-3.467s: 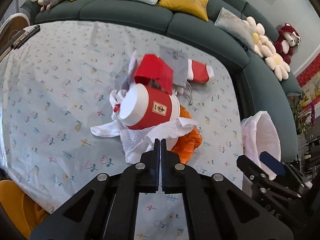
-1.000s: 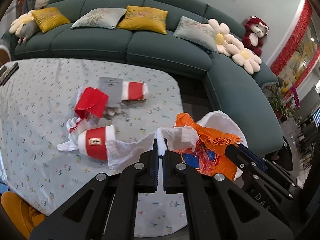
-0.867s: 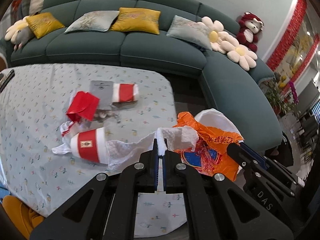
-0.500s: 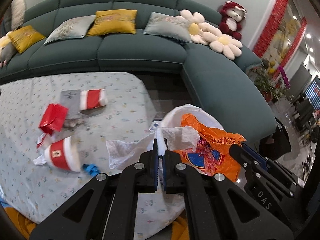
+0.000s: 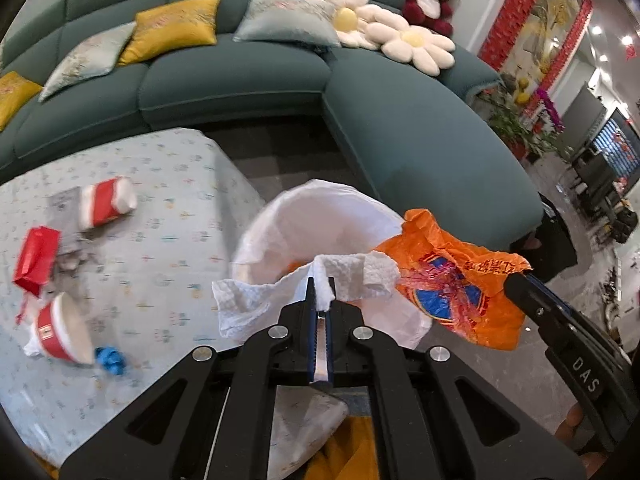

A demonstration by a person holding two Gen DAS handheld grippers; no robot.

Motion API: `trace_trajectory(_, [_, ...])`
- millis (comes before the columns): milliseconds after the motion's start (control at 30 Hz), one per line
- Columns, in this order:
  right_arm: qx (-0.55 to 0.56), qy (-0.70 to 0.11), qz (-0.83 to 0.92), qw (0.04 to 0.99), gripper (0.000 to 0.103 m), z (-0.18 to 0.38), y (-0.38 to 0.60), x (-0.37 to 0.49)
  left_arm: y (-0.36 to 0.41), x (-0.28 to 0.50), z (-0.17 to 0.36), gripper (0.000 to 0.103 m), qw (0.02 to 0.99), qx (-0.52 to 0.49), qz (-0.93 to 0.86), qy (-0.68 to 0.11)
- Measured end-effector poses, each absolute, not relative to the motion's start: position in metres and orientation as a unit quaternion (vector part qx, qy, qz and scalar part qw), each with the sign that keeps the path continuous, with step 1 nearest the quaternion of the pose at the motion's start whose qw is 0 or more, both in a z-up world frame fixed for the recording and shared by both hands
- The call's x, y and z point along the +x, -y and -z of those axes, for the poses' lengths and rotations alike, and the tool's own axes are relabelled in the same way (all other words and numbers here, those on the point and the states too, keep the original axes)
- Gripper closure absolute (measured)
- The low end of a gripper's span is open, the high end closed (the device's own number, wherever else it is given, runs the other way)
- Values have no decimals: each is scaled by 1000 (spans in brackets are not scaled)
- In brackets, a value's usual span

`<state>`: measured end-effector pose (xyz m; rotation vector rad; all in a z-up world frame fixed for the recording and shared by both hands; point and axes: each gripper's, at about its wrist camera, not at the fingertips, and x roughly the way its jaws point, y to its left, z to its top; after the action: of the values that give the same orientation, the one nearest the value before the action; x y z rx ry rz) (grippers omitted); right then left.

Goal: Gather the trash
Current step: 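Carry tissue and orange plastic over the bin and release both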

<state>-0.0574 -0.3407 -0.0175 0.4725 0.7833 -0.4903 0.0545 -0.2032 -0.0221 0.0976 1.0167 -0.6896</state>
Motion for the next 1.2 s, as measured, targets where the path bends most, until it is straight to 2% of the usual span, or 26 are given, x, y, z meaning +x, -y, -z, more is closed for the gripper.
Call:
trace_trajectory(33, [227,-375,236,867,87,19,343,-57,209,56,26,98,813,48,325,-480])
trace_trajectory(67, [228,-376,236,867,87,21,343,-56,213,58,29,92,812,51,325,-483])
trace_trajectory(200, [229,-381,233,865,87,26,346,-51,216,64,32,47,824,49,307,-473])
trace_trajectory(267, [229,-384,229,865,87,29,346,-46,214,66,30,40,831,47,298,-468])
trace_trajectory(567, [216,-394,211,868,87,35,334,-25,189,80,31,39,836,32,271,-477])
trace_trajectory(733, [205,-401,201,870,82,37,321,-9,171,85,32,38,841,28,255,-476])
trace_trajectory(767, [202,-401,199,871,80,36,318,-6,168,86,32,37,843,28,251,-475])
trace_trajectory(933, [189,-395,197,877,60,28,303,2,147,94,30,32,850,15,229,-475])
trace_trajectory(1000, [181,-393,197,880,51,23,295,5,137,96,29,25,854,11,215,-475])
trace_trajectory(1200, [162,-396,184,885,47,13,268,15,105,100,26,23,863,-3,186,-470])
